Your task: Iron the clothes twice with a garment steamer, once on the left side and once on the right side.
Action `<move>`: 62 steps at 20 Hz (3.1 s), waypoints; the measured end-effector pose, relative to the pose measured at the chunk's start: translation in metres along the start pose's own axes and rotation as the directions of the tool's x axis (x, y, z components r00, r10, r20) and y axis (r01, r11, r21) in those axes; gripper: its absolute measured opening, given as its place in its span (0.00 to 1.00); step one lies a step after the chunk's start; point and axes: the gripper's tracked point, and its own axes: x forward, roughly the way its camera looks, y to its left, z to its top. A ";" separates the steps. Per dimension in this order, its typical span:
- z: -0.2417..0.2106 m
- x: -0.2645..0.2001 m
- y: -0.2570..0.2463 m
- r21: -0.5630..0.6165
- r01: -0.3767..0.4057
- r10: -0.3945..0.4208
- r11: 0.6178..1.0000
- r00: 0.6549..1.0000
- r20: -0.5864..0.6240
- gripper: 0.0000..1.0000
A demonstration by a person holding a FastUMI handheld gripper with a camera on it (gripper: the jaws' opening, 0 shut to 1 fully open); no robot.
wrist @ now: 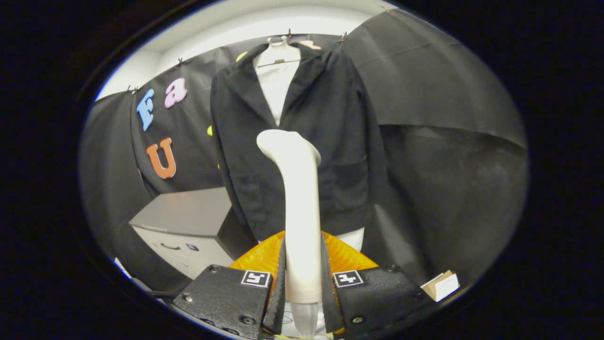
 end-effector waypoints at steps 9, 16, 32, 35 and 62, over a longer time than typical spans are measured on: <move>0.151 -0.008 -0.039 0.094 0.044 -0.062 0.995 0.977 0.204 0.36; 0.200 0.028 -0.038 0.073 0.101 -0.115 0.992 0.967 0.227 0.36; 0.163 0.055 -0.029 0.034 0.125 -0.129 0.992 0.982 0.139 0.36; 0.146 0.061 -0.030 0.029 0.127 -0.130 0.991 0.984 0.121 0.36; -0.005 0.087 -0.028 -0.070 0.108 -0.113 0.992 0.990 -0.084 0.36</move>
